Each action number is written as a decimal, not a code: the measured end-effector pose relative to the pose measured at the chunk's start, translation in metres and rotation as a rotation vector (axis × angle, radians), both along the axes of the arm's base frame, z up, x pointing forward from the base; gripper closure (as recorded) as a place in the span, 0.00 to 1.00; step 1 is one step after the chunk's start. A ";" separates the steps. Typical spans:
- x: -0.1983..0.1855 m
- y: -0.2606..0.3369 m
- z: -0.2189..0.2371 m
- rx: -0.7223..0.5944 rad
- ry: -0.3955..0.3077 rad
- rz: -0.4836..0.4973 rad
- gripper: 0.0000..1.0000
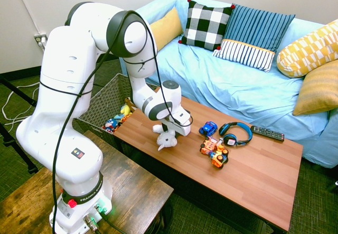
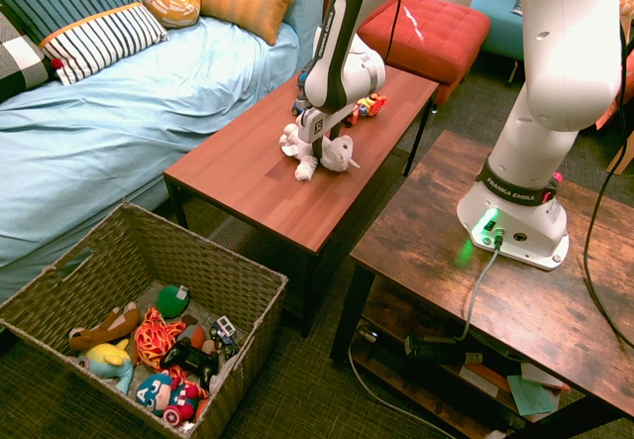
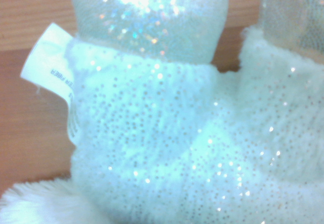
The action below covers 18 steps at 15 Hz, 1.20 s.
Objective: Put the stuffed toy in the basket
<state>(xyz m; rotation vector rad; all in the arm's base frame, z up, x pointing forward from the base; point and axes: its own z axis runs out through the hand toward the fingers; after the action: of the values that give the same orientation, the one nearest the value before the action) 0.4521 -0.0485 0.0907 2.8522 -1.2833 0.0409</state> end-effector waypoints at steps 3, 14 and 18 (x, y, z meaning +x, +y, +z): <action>0.001 -0.001 0.000 0.001 -0.002 -0.008 1.00; 0.040 0.144 0.130 0.009 -0.115 0.083 1.00; 0.040 0.254 0.165 0.017 -0.134 0.136 1.00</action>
<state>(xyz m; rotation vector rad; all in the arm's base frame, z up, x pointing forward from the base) 0.4922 0.2058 0.2559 2.9920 -1.1112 0.2279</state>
